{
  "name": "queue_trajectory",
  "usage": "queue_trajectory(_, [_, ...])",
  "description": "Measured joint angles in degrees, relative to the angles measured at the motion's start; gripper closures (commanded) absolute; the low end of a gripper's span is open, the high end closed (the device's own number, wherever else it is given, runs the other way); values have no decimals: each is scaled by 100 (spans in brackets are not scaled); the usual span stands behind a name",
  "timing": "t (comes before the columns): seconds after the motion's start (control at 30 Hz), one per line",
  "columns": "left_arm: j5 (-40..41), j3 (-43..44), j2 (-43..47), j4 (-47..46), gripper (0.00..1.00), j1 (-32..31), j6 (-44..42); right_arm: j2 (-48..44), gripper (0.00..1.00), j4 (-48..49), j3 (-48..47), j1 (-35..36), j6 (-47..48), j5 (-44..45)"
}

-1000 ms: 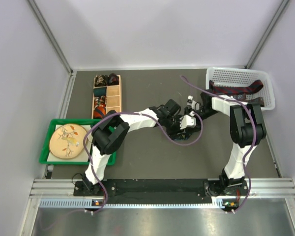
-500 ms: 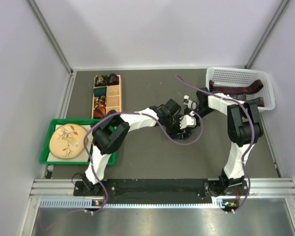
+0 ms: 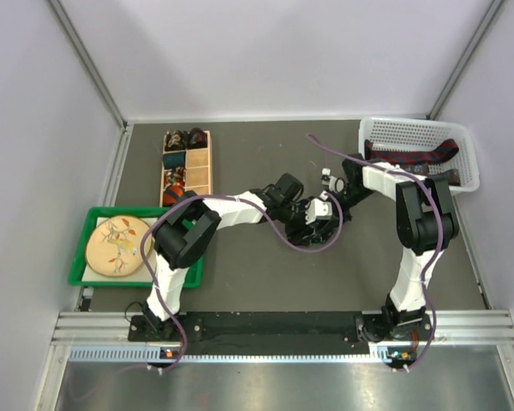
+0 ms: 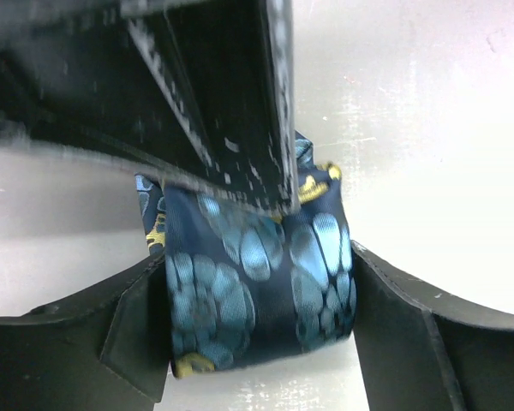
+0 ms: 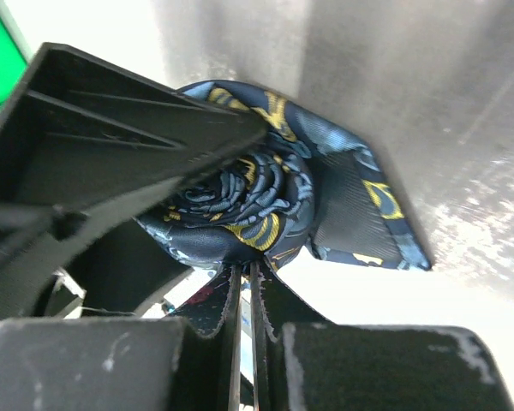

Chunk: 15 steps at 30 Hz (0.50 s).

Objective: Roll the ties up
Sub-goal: Roll the tie at the center of the board.

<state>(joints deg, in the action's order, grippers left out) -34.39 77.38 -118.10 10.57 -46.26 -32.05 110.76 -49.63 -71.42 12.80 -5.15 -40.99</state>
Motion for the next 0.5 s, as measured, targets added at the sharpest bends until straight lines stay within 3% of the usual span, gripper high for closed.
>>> queue_trajectory(0.3, [-269, -295, 96, -525, 37, 92, 337, 0, 100, -7, 0, -61, -50, 170])
queue_trajectory(0.5, [-192, -214, 39, -590, 77, 83, 568, 4, 97, 15, -2, -94, -57, 247])
